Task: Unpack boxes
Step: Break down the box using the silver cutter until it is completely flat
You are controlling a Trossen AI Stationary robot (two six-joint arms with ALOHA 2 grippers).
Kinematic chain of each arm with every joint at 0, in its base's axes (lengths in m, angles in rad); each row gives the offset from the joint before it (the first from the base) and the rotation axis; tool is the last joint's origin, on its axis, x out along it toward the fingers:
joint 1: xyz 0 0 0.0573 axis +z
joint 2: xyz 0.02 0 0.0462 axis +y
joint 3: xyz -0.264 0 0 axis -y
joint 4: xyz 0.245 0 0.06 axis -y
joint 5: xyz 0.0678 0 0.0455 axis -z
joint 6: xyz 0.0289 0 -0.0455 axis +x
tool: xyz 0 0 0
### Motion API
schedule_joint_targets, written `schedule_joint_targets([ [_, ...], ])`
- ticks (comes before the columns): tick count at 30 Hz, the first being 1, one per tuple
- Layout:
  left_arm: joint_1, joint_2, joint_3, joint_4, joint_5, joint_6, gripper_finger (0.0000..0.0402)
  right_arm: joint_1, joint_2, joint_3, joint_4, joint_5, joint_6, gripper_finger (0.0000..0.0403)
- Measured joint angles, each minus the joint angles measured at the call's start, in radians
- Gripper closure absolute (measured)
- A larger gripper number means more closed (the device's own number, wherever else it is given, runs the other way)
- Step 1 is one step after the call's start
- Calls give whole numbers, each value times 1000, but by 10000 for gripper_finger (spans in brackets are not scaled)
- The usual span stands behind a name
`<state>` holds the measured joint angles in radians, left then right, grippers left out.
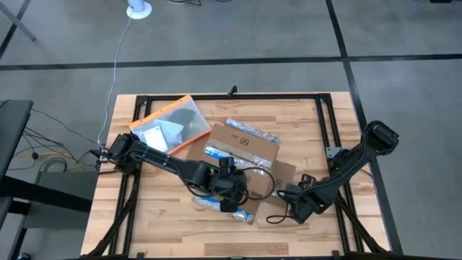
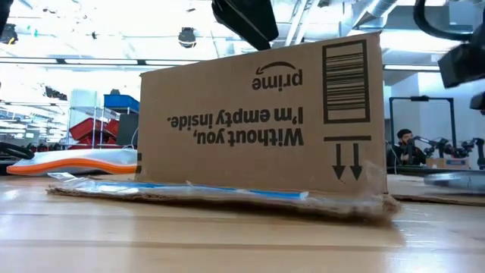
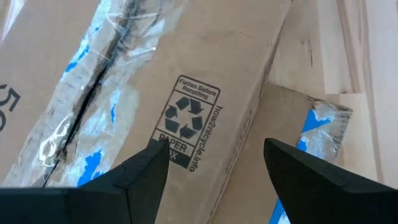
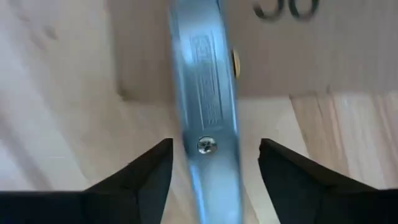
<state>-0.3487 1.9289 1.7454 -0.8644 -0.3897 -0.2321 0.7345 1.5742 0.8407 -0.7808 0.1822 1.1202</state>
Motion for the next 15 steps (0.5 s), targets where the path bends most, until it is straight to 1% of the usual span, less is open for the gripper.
schedule_joint_targets([
  [3, 0, -10, 0, -11, 1, 1, 155, 1, -14, 30, -8, -6, 5, 173],
  [6, 0, -50, 0, -27, -5, 4, 155, -2, -59, 114, -43, -1, -13, 174],
  [8, 5, -83, 0, -38, -26, 7, 155, -5, -91, 179, -79, 29, -43, 178],
  [10, 18, -107, 0, -39, -67, 33, 155, -10, -119, 238, -125, 103, -64, 181],
  [12, 37, -121, 0, -38, -105, 87, 155, -21, -146, 281, -154, 210, -94, 184],
  [15, 73, -120, 0, -46, -105, 164, 155, -55, -177, 327, -150, 358, -197, 186],
])
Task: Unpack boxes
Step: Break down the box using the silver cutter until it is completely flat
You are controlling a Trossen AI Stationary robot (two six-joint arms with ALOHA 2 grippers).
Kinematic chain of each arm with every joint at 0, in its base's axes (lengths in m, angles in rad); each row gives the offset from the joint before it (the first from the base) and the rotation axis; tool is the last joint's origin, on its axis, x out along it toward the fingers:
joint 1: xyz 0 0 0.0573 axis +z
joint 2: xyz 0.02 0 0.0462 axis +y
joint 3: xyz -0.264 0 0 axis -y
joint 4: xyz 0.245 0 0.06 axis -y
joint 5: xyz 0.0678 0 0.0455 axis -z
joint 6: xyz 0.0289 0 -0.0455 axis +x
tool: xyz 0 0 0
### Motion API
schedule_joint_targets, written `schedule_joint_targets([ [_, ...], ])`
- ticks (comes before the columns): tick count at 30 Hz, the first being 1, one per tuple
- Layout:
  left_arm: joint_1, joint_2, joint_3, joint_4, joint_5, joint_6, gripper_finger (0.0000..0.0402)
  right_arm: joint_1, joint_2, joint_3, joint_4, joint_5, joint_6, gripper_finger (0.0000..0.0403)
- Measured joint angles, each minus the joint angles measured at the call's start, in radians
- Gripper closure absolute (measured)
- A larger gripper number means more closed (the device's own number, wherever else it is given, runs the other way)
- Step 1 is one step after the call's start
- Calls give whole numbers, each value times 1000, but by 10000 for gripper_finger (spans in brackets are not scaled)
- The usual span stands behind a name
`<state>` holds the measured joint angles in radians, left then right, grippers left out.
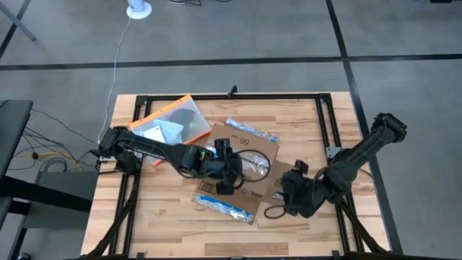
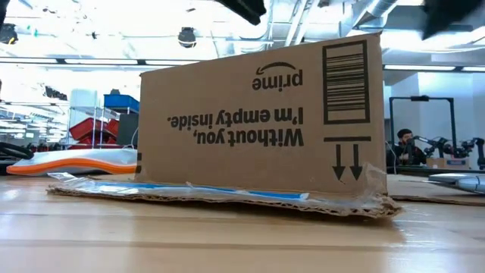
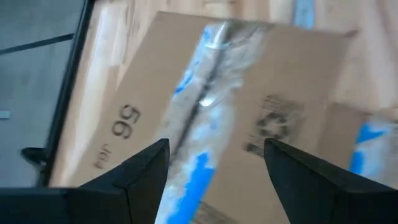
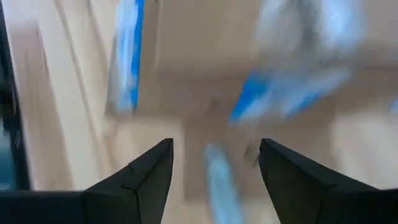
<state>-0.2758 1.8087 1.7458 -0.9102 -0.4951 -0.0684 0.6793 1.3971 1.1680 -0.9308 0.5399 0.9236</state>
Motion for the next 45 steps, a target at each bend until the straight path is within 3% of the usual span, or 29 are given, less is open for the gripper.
schedule_joint_targets([
  [3, 37, 21, 0, -11, 20, 89, 155, -65, -15, 22, 38, 88, -104, 186],
  [11, 169, 68, 0, 10, 83, 296, 155, -238, 33, 21, 243, 61, -292, 186],
  [17, 259, 109, 0, 42, 170, 391, 155, -298, 32, 21, 273, 41, -280, 186],
  [23, 240, 140, 0, 6, 234, 476, 155, -309, 32, -19, 278, -12, -218, 186],
  [34, 224, 93, -5, -31, 313, 427, 155, -300, 32, -47, 291, -32, -169, 186],
  [45, 233, 100, -230, 269, 238, 433, 155, -306, 32, -47, 225, -69, -172, 186],
])
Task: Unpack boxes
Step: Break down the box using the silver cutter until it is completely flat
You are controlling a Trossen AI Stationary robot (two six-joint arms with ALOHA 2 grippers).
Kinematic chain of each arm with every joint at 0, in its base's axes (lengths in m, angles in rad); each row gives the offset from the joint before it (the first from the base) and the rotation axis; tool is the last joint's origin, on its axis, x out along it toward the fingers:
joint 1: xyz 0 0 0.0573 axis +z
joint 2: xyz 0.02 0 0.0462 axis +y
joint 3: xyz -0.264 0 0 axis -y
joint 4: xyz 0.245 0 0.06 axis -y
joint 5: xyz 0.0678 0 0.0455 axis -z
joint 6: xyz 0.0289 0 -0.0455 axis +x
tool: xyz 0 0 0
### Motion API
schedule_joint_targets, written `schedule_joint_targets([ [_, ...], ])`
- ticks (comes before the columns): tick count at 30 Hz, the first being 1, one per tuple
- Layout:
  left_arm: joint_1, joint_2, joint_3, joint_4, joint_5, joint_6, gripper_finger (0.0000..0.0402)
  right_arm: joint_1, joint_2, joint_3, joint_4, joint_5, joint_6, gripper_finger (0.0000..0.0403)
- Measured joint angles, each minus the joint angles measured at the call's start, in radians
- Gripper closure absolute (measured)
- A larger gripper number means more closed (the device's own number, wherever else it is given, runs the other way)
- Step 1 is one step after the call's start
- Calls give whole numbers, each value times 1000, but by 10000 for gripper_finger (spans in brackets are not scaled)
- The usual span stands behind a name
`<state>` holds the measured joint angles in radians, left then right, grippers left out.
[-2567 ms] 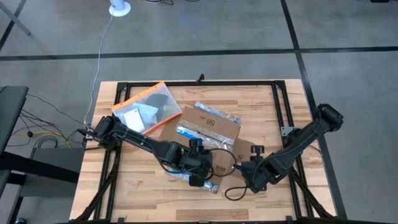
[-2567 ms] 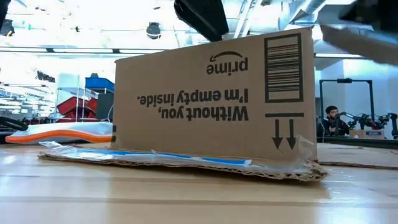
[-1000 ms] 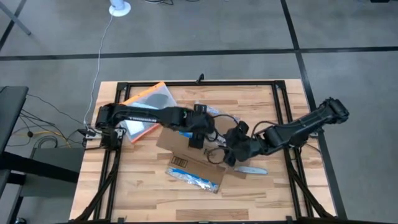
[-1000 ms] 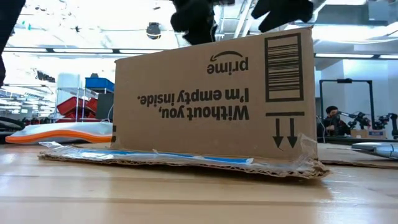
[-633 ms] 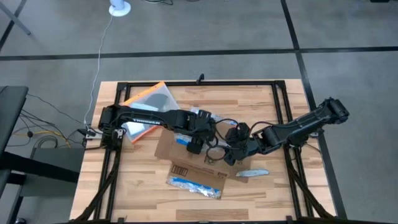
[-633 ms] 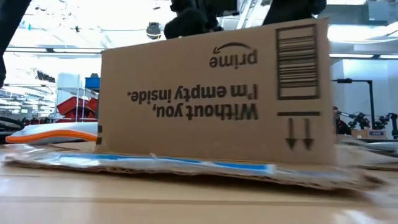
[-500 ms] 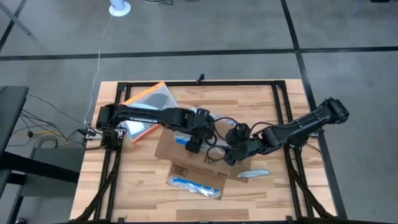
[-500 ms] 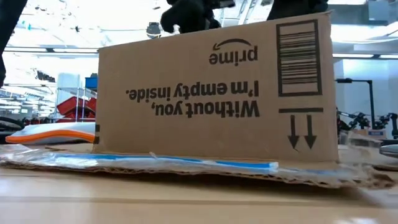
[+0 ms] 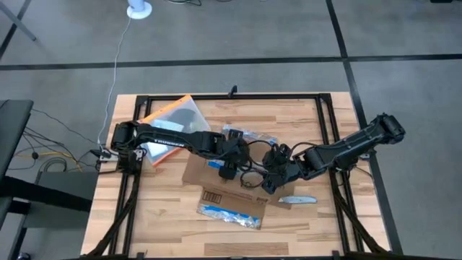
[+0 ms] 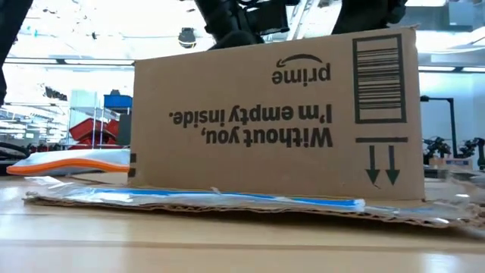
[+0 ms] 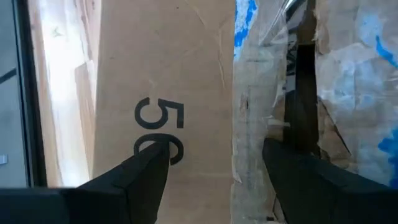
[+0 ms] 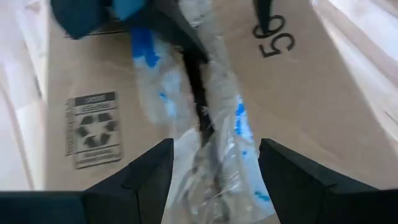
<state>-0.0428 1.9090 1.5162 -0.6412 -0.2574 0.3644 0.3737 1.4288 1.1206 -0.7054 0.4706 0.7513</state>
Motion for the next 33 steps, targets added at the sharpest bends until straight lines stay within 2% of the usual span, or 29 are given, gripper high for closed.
schedule_joint_targets([
  [3, -10, -4, -81, 92, -59, -1, 155, 0, 0, 0, -1, -3, -1, 186],
  [5, -19, -3, -86, 71, -133, -14, 155, -1, 0, 0, -1, -3, 0, 186],
  [10, -24, -3, 27, -100, -162, -33, 155, 0, 0, 0, -4, -3, -1, 186],
  [16, -23, -8, 213, -268, 1, -22, 155, 0, -1, 0, -16, -3, 0, 186],
  [20, -20, -6, 296, -387, 61, -77, 155, 3, -1, 0, -16, -3, 0, 186],
  [22, -19, -7, 327, -430, 125, -119, 155, 6, -1, 0, -17, -3, -1, 186],
  [26, -20, -8, 339, -484, 279, -198, 155, 5, 0, 0, -28, -3, -3, 186],
  [30, -21, 0, 333, -469, 293, -209, 155, 5, 0, 0, -39, -3, -3, 186],
  [33, -13, 12, 282, -419, 291, -202, 155, 5, 0, 0, -44, -3, -3, 186],
])
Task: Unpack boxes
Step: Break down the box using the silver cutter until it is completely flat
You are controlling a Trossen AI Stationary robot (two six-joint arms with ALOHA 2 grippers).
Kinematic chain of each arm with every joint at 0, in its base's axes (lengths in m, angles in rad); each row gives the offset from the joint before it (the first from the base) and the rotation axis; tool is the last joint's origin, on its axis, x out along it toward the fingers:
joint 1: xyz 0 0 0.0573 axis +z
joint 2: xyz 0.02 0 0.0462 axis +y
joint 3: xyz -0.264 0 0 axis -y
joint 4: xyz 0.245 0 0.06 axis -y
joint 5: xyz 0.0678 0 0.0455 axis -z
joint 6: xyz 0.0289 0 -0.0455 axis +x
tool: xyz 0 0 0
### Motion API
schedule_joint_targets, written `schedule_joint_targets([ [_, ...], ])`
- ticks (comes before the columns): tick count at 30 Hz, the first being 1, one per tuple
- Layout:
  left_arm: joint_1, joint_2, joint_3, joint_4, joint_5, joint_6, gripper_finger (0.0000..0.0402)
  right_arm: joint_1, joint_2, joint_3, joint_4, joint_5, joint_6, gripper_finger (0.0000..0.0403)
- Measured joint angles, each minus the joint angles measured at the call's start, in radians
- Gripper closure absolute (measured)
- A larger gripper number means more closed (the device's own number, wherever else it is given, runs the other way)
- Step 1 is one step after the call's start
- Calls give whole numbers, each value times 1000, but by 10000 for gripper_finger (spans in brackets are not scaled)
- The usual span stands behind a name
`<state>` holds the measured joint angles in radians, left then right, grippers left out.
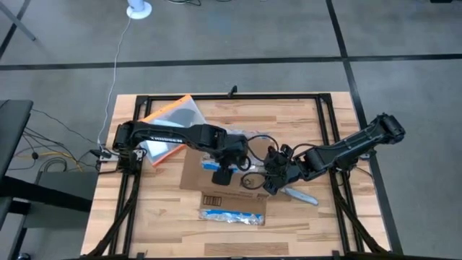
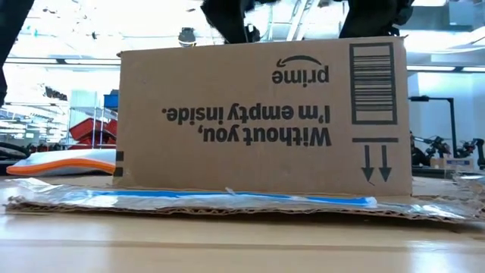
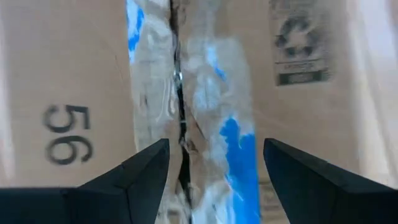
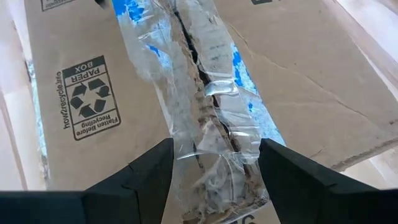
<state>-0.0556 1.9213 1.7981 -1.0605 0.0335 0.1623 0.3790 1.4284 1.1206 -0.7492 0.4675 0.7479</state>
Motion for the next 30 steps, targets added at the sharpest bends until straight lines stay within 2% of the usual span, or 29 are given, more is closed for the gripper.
schedule_joint_targets([
  [2, 7, -2, -49, 42, 29, -7, 155, 1, 0, 0, -2, 0, 0, 186],
  [5, 20, -6, -100, 36, 207, -58, 155, 12, 0, 0, -3, 0, -1, 186],
  [8, 16, -6, -115, 34, 305, -87, 155, 21, 0, 0, -6, 0, -16, 186],
  [17, 9, -5, -117, 65, 303, -94, 155, -11, 0, 0, -44, 0, -72, 186],
  [20, 0, -5, -115, 65, 206, -85, 155, -17, 0, 0, -40, 0, -95, 186],
  [26, -18, -16, -52, 32, -160, -87, 155, -4, 0, 0, -34, 1, -102, 186],
  [30, -26, 2, -73, 59, -242, -57, 155, 8, 0, 0, -35, 0, -101, 186],
])
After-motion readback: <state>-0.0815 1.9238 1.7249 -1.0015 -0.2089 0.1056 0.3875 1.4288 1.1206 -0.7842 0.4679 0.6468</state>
